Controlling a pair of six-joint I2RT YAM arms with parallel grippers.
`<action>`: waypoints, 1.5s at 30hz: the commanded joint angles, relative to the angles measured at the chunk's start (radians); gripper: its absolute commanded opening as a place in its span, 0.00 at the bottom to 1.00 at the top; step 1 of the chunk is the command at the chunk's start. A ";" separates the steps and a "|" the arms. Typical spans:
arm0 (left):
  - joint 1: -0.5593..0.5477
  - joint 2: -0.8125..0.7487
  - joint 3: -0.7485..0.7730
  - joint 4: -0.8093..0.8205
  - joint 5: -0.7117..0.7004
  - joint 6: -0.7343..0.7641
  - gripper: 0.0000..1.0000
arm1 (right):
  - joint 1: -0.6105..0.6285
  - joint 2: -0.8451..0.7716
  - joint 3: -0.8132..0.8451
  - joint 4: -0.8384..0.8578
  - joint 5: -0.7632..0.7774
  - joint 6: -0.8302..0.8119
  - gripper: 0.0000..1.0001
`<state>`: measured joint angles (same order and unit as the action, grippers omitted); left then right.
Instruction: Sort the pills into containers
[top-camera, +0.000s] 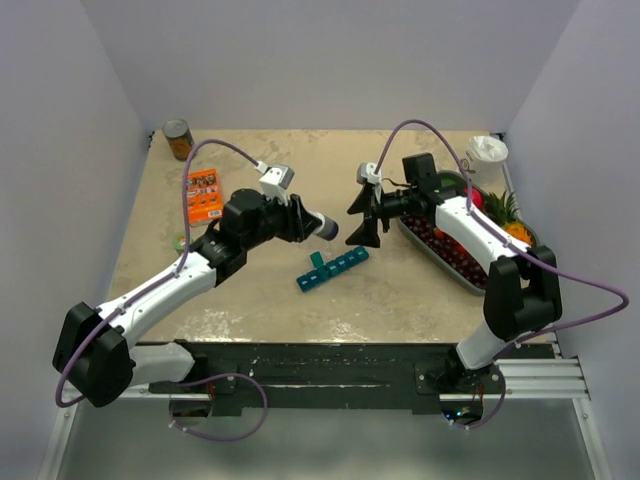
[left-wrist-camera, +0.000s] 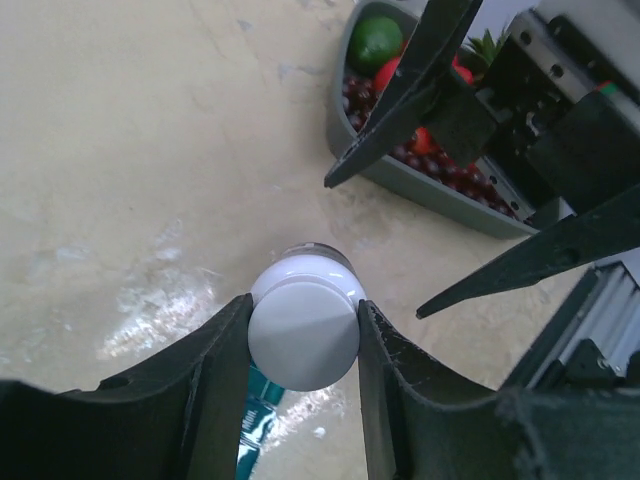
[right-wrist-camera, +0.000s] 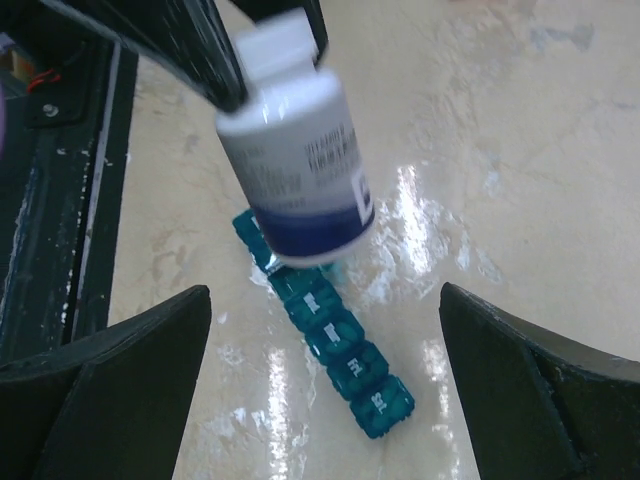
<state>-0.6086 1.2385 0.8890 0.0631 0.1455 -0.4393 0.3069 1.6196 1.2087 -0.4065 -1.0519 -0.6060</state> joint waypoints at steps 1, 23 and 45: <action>0.003 -0.019 -0.061 0.139 0.143 -0.154 0.00 | 0.043 -0.060 -0.008 0.003 -0.119 -0.067 0.99; 0.004 -0.085 -0.096 0.239 0.212 -0.248 0.00 | 0.169 0.008 0.035 -0.051 -0.108 -0.072 0.57; 0.104 -0.244 -0.186 0.271 0.318 -0.150 0.99 | 0.172 0.026 0.077 -0.166 -0.162 -0.153 0.00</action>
<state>-0.5278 1.0355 0.6979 0.2920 0.4103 -0.6525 0.4767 1.6421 1.2518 -0.5419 -1.1927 -0.7288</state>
